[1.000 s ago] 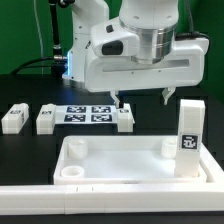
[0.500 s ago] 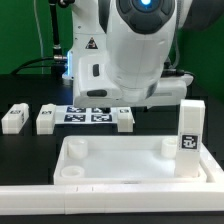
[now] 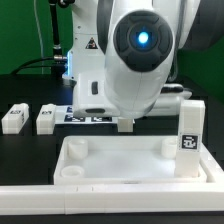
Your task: Assemble desk
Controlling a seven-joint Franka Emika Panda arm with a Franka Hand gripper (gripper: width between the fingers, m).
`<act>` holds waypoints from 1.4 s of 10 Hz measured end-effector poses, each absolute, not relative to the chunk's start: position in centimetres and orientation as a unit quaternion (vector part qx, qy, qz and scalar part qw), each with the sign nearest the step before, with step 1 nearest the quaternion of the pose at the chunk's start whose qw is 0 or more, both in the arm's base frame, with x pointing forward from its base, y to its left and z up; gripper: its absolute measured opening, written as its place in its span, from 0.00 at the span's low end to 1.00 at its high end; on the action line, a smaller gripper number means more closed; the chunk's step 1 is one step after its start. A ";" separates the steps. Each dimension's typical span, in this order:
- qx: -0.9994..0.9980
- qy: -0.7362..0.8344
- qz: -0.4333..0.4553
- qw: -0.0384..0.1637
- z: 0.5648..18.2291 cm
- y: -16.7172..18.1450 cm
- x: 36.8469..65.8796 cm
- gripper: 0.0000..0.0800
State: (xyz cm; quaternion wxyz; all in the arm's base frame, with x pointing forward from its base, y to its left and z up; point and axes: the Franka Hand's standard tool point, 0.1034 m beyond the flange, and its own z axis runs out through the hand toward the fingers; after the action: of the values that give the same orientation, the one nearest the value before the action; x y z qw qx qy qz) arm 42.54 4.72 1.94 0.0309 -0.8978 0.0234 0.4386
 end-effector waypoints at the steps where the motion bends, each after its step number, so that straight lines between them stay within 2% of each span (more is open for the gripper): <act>1: -0.895 0.024 0.445 0.030 1.5 4.7 41.9 0.81; 5: -0.889 0.033 0.456 0.024 0.9 5.0 41.0 0.81; 7: -0.889 0.034 0.456 0.024 0.9 4.9 41.0 0.77; 8: -0.889 0.035 0.456 0.024 0.9 4.8 41.0 0.54; 9: -0.889 0.035 0.456 0.025 0.9 4.8 41.0 0.54; 10: -0.889 0.036 0.456 0.025 0.9 4.7 41.0 0.36; 14: -0.889 0.037 0.456 0.026 0.9 4.6 41.0 0.36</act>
Offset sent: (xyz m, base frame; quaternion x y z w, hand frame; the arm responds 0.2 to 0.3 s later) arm -0.0178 0.0235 -0.0021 0.0162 -0.0632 0.0214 0.9976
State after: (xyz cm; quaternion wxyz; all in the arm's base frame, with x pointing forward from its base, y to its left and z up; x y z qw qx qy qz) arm 41.03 4.58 0.91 0.0257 -0.8890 0.0373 0.4556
